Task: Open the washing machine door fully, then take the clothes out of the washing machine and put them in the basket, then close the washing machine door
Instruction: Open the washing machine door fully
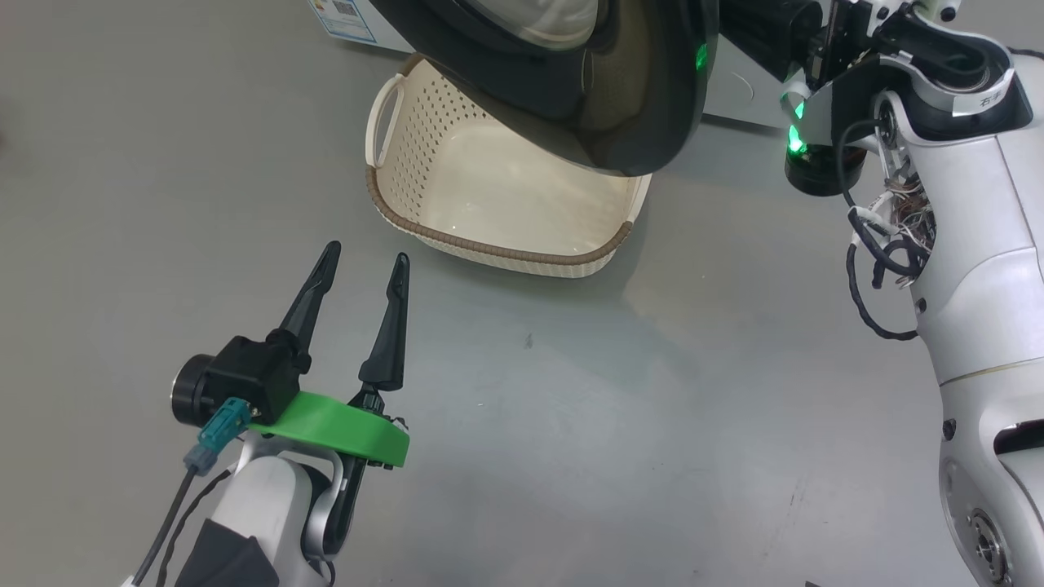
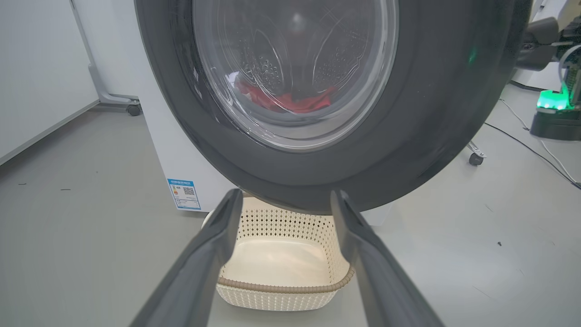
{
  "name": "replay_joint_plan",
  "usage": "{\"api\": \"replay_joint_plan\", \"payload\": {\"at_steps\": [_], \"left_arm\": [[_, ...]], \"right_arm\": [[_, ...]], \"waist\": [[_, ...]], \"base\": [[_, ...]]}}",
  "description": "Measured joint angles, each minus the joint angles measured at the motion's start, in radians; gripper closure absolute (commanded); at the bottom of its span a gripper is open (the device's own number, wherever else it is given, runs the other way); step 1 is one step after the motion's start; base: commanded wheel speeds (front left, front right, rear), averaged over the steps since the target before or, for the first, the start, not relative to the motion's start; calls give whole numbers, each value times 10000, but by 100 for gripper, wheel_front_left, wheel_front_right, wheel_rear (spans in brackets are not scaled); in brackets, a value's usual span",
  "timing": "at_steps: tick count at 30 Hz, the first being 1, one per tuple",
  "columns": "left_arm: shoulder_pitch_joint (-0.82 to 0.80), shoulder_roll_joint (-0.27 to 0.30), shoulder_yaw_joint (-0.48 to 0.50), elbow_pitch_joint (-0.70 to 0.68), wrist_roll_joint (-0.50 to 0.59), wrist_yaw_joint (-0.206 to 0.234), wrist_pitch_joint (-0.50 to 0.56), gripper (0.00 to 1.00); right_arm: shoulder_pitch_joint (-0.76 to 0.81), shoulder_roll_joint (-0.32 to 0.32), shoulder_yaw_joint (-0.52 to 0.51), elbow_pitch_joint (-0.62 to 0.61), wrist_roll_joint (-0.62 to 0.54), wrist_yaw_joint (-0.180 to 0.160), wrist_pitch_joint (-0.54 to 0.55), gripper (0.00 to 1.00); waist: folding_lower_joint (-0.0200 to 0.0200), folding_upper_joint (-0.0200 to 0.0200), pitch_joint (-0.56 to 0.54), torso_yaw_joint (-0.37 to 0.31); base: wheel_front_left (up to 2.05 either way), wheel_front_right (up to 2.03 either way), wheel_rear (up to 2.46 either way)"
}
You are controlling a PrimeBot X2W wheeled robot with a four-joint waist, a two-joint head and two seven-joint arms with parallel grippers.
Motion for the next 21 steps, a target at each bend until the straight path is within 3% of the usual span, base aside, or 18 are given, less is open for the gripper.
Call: {"api": "replay_joint_plan", "payload": {"at_steps": [15,21], "left_arm": [[44,0,-165,100,-27,71,0,0],[273,2,-142,102,-25,75,0,0]], "right_arm": [[745,6,713,278,899,-13,286,100],[899,23,1475,196,1576,-86,431,100]], "waist": [[0,0,-692,232],[0,0,-842,344]], "base": [[0,0,0],[0,0,0]]}}
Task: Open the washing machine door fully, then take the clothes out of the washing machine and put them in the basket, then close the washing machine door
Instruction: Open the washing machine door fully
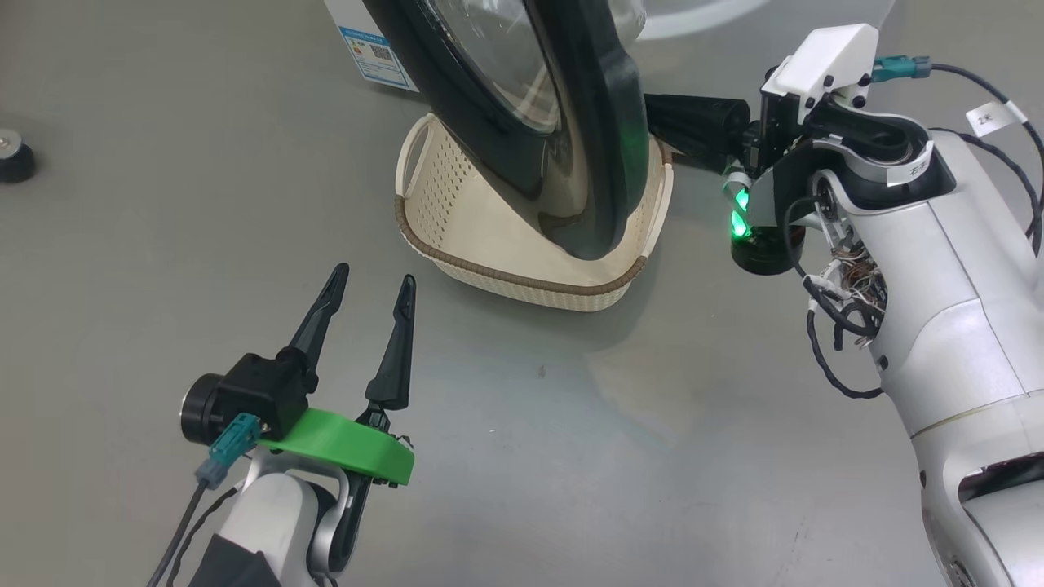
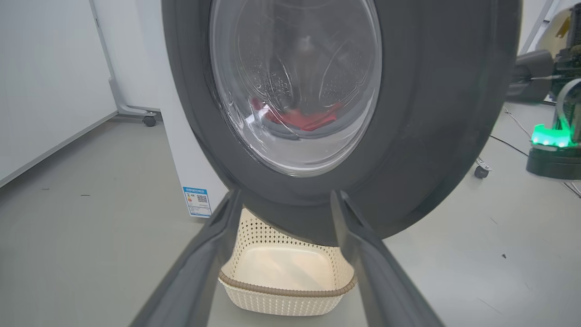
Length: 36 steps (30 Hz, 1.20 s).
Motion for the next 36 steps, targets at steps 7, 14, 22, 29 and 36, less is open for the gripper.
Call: {"api": "replay_joint_plan", "payload": {"at_steps": [7,14,22,29,36], "left_arm": [[18,0,-54,-44,-2,2,0,0],[29,0,-109,-63,-2,2,0,0],[47,0,-123,-115,-2,6,0,0],[133,0,-115,-119,-2,46,0,0],[165,2,-6,-155,0,104,0,0]], "right_arm": [[213,-21,826,-360,878,0,0,100],[450,-13,1659,-711,1492,0,-17,100],[624,-12,2297,-1076,2061,-2,-284,100],[626,-6,2813,-1398,2451,-2,-568,100],[644,15,3386,-1544,2677,-2,-848,100]], "waist": [[0,0,-14,114],[-1,0,-12,215],[0,0,-23,314],[0,0,-35,341],[0,0,-97,221]], "base": [[0,0,0],[0,0,0],[0,0,0],[0,0,0],[0,0,0]]}}
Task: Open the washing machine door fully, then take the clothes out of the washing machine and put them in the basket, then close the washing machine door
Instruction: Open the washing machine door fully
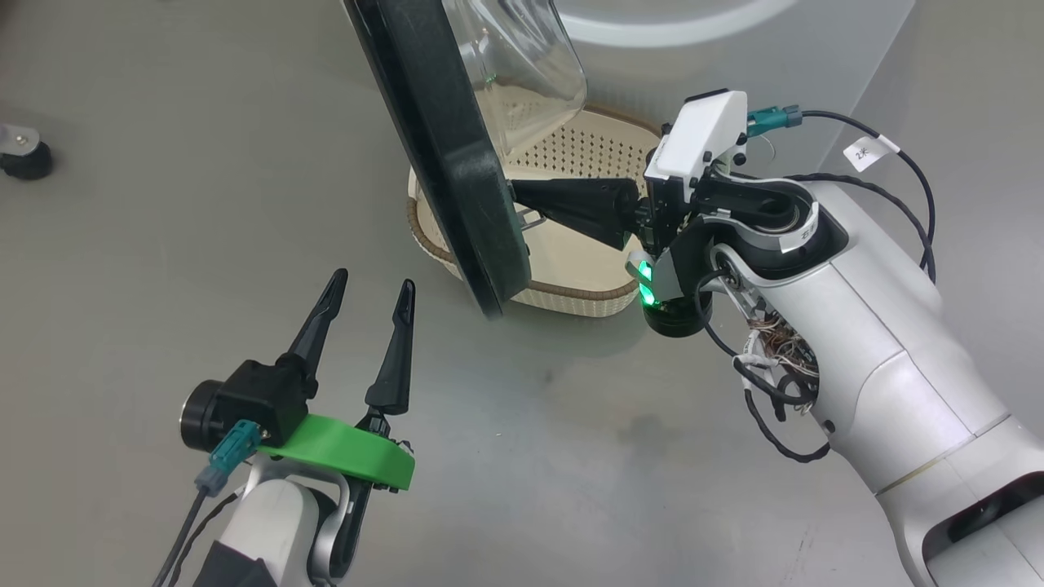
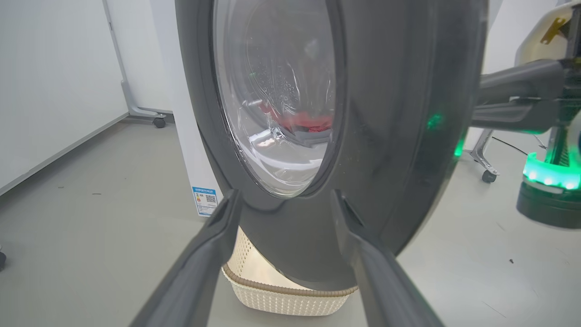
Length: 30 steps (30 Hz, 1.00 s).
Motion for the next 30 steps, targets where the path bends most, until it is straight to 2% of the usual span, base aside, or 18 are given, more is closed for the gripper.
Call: {"api": "replay_joint_plan", "payload": {"at_steps": [5,8,13,18,19,28,30], "left_arm": [[56,0,144,0,-2,107,0,0],[208,0,280,19,0,161,0,0],[395,2,529,134,40,174,0,0],[640,8,922,226,102,224,0,0],[692,8,1001,234,125,224,0,0],[1151,31,1643,242,382,307,0,0],[1257,36,1739,230,410,307,0,0]], "right_arm": [[171,50,-151,163,-263,23,-531,100],[180,-21,-295,347,-719,341,-932,100],[529,-769,-205,408,-1753,1202,-1724,100],[940,-1618,508,349,-3749,2328,-2986,100],[1003,-1747,685,295,-4192,2449,-3269,100],[1624,-2855,2291,-360,-8389,2481,-6393,100],[1852,-2936,2334,-458,-8774,2477,-7079,100]], "waist": [[0,0,-159,-127],[0,0,-291,-253],[0,0,-625,-501],[0,0,-1029,-832],[0,0,-1110,-914],[0,1,-1748,-1772],[0,0,-1870,-1968]], "base": [[0,0,0],[0,0,0],[0,0,0],[0,0,0],[0,0,0],[0,0,0],[0,0,0]]}}
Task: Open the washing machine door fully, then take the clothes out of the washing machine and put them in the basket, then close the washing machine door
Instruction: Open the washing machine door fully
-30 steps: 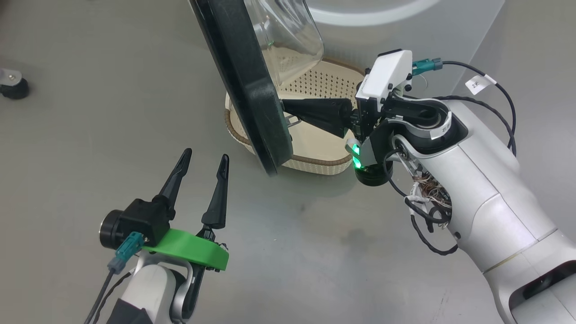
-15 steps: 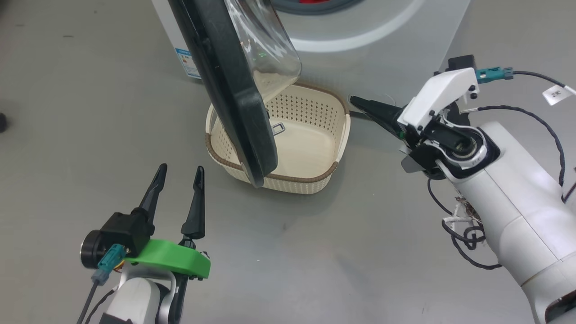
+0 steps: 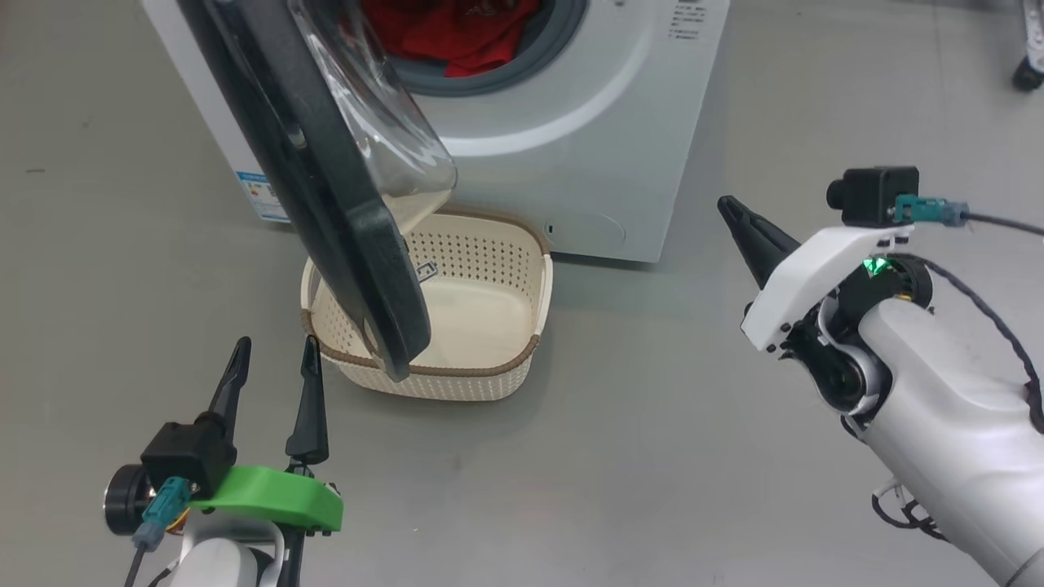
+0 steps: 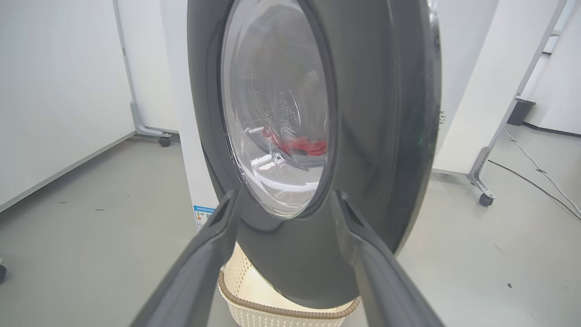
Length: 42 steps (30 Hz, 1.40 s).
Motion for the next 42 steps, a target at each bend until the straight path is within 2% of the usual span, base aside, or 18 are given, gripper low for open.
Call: {"api": "replay_joint_plan", "payload": {"at_steps": [6,9,15,19,25,30,31,33,34,35,36,37,38,42], "left_arm": [[171,4,194,-36,71,0,0,0],[190,4,291,-40,130,-12,0,0],[247,8,546,-65,150,-56,0,0],[268,6,731,-96,213,-58,0,0],[384,12,980,-148,221,-71,0,0],[391,12,1049,-138,276,-146,0,0],[398,12,1076,-132,301,-159,0,0],[421,12,1120,-132,301,-171,0,0],[451,12,1145,-128,301,-209,0,0],[479,12,1160,-123,301,-230,0,0],[506,12,1170,-115,303,-232,0,0],[530,12,1183,-109,303,-232,0,0],[551,12,1195,-105,303,-234,0,0],[564,12,1235,-84,305,-236,0,0]], "right_arm": [[650,-58,109,-240,-1043,-13,-1877,100],[918,-165,176,-276,-1555,-341,-2621,100],[1714,-155,-65,-435,-1845,-982,-2502,100],[2205,-46,-479,-731,-1916,-1191,-2426,100],[2591,228,-2119,-1778,-2679,-1785,-2343,100],[3425,399,-2617,-2316,-3398,-1956,-2343,100],[3769,573,-2986,-2520,-3593,-2029,-2343,100],[4010,658,-3256,-2732,-3758,-2048,-2343,77],[4119,675,-3327,-2811,-3871,-2050,-2343,76],[4239,694,-3379,-2880,-3996,-2052,-2343,69],[4367,725,-3427,-2941,-4126,-2056,-2343,58],[4501,769,-3476,-2986,-4265,-2082,-2343,13],[4637,819,-3524,-3033,-4357,-2123,-2343,0],[4985,943,-3724,-3175,-4508,-2125,-2343,0]], "waist": [[0,0,-290,-543],[0,0,-407,-760],[0,0,-579,-1053],[0,0,-625,-1142],[0,0,-636,-1285],[0,0,-657,-1345],[0,0,-675,-1360],[0,0,-695,-1373],[0,0,-704,-1379],[0,0,-715,-1384],[0,0,-723,-1388],[0,0,-731,-1392],[0,0,-736,-1395],[0,0,-742,-1397]], "base": [[0,0,0],[0,0,0],[0,0,0],[0,0,0],[0,0,0],[0,0,0],[0,0,0],[0,0,0],[0,0,0],[0,0,0],[0,0,0],[0,0,0],[0,0,0],[0,0,0]]}}
